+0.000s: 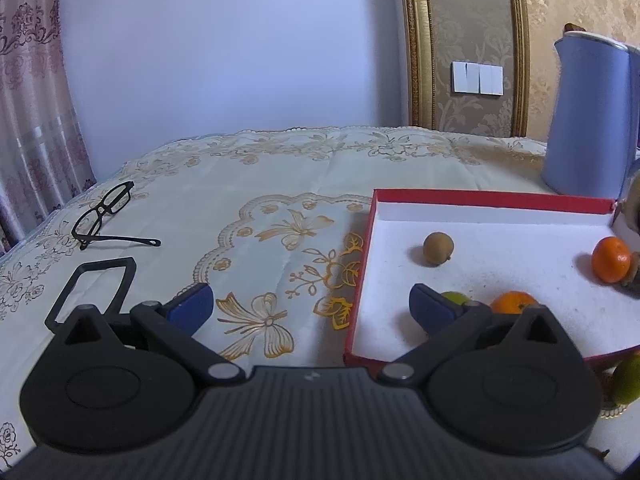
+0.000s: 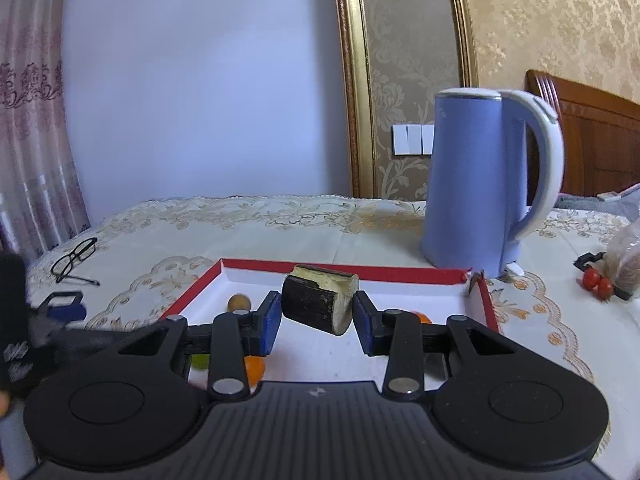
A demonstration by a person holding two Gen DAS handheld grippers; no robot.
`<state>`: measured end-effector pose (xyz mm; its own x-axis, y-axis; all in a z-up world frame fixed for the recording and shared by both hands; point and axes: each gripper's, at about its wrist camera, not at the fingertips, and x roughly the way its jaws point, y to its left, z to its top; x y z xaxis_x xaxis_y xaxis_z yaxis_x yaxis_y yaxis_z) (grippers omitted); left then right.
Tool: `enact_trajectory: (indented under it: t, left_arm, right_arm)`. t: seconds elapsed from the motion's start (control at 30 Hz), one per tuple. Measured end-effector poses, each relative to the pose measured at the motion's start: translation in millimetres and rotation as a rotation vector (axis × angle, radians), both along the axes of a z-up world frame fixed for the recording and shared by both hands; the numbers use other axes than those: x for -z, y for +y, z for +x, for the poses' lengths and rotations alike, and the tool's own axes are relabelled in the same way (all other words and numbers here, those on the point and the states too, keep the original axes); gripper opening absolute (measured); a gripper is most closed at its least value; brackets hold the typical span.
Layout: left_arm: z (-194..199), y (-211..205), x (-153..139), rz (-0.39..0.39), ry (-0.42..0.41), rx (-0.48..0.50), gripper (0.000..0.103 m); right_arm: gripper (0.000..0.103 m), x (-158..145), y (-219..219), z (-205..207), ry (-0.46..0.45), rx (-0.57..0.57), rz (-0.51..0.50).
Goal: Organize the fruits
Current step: 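Carry the eggplant piece into the tray and open the right gripper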
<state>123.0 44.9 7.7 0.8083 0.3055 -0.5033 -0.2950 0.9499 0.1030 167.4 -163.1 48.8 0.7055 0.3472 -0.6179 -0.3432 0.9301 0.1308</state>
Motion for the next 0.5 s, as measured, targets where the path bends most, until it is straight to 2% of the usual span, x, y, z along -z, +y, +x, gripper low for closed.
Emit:
enact_trajectory:
  t: [0.27, 0.4, 0.5]
  left_arm:
    - [2, 2, 1, -0.005, 0.012, -0.007, 0.103]
    - [3, 2, 1, -0.005, 0.015, -0.008, 0.103]
    - [4, 1, 2, -0.014, 0.029, 0.009, 0.103]
  right_arm:
    - [0.038, 30, 11, 48, 0.049, 0.045, -0.034]
    - [0.038, 42, 4, 58, 0.057, 0.082, -0.001]
    - [0.038, 48, 3, 59, 0.060, 0.084, -0.014]
